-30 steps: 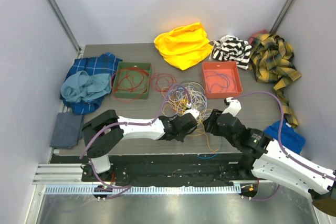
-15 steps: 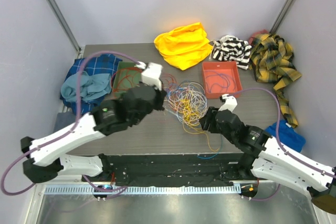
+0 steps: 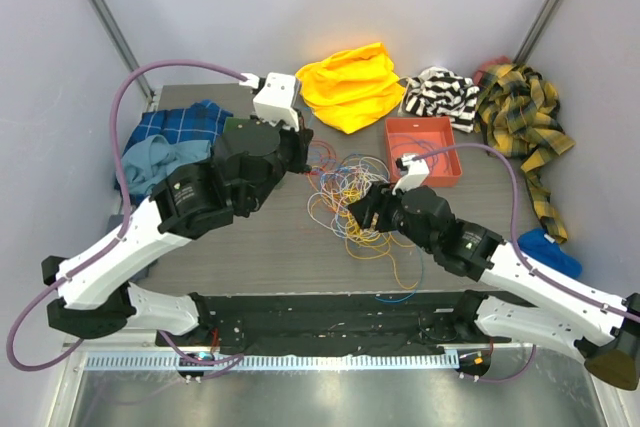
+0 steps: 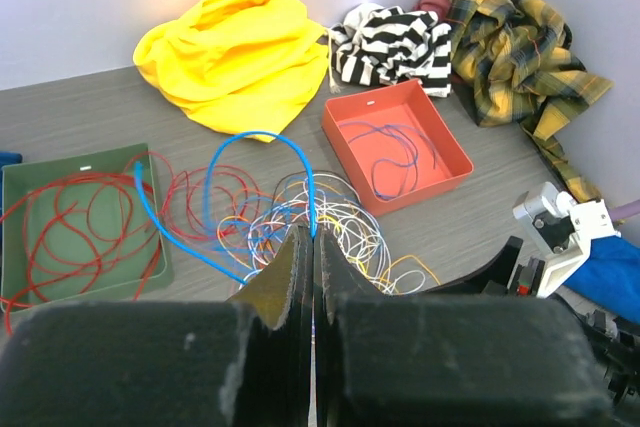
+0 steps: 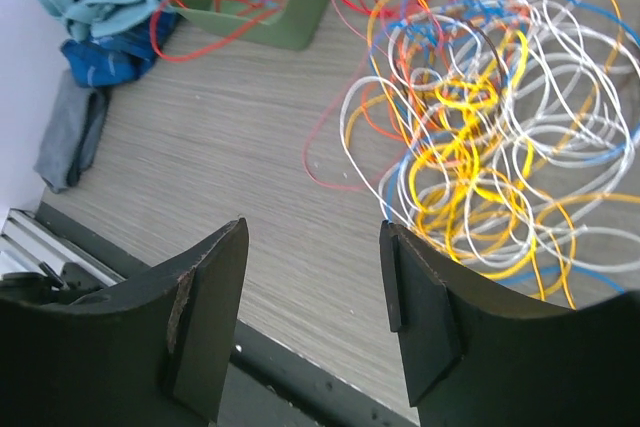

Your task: Untangle the cables

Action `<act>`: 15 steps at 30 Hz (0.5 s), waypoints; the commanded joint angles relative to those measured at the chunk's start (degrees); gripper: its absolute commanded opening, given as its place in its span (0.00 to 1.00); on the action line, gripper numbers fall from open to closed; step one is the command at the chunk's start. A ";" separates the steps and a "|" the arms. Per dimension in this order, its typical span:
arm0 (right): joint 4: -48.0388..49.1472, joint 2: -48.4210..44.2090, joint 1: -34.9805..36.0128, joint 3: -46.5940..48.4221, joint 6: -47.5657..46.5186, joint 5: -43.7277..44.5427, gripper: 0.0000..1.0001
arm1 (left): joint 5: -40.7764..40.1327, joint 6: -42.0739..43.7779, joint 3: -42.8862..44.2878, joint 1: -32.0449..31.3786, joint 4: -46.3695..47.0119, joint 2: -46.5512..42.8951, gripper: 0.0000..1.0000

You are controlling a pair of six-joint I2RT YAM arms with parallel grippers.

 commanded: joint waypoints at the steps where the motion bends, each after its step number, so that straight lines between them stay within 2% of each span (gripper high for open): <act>1: 8.59 -0.38 0.70 3.16 -4.15 1.73 0.64 | 0.13 2.41 5.38 0.09 -1.11 1.89 0.00; 11: 20.90 -3.46 0.79 -0.79 -8.28 2.24 0.73 | 2.15 1.88 6.61 0.09 -0.67 4.35 0.00; 15: 20.04 -4.08 0.79 -0.54 -8.10 5.32 0.74 | 2.33 1.62 5.57 0.17 -0.41 5.31 0.00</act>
